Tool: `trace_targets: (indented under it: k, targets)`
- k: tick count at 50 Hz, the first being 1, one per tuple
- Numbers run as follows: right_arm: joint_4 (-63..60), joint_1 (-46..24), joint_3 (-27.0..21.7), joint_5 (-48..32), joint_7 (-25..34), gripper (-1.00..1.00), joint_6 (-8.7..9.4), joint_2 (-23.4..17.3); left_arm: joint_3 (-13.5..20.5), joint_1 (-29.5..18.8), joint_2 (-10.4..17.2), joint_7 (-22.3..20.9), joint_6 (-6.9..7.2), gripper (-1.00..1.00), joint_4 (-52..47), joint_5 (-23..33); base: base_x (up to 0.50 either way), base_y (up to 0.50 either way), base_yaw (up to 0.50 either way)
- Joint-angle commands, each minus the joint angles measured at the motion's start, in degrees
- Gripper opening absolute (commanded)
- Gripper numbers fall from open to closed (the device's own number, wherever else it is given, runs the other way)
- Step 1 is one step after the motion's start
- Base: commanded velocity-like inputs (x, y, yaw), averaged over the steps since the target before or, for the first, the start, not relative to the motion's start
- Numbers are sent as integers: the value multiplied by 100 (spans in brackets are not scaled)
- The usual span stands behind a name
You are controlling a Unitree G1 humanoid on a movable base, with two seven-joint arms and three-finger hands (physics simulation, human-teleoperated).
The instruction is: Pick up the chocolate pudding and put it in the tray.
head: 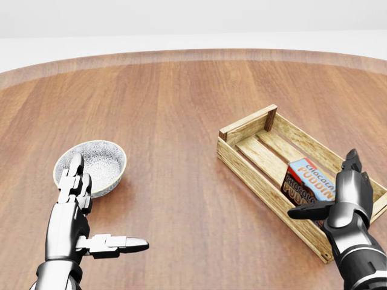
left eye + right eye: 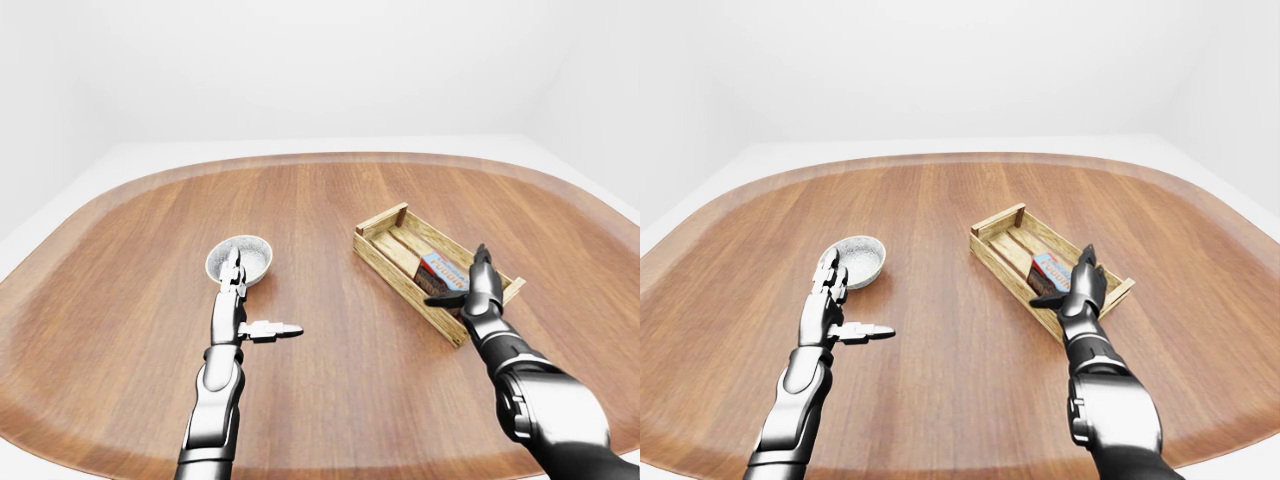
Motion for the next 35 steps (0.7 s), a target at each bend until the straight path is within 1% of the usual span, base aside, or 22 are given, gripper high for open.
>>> trace_targets:
  k: [1, 11, 14, 18, 24, 25, 35]
  targets:
    - [-21, 4, -19, -1, -12, 100, 0, -14, -8, 8, -1, -74, 111, 100, -36, -53, 0, 0, 0]
    - [-71, -91, 19, -18, -62, 100, 0, -79, -6, -7, -1, -73, 78, 100, 13, -50, 0, 0, 0]
    - [-124, -235, -13, 85, 61, 100, 0, -150, -7, -5, -1, -71, 95, 100, -5, -51, 0, 0, 0]
    - [-209, -410, -55, 278, 211, 100, 0, -253, -6, -9, -1, -73, 63, 100, 30, -50, 0, 0, 0]
    - [-370, -621, -102, 572, 424, 100, 0, -398, -8, -6, -2, -71, 85, 100, 9, -49, 0, 0, 0]
    - [-392, -649, -93, 596, 438, 100, 0, -419, -7, -10, -1, -70, 106, 100, -8, -51, 0, 0, 0]
    - [-722, -940, -147, 885, 617, 100, 0, -684, -1, -13, -1, -64, 108, 100, 0, -58, 0, 0, 0]
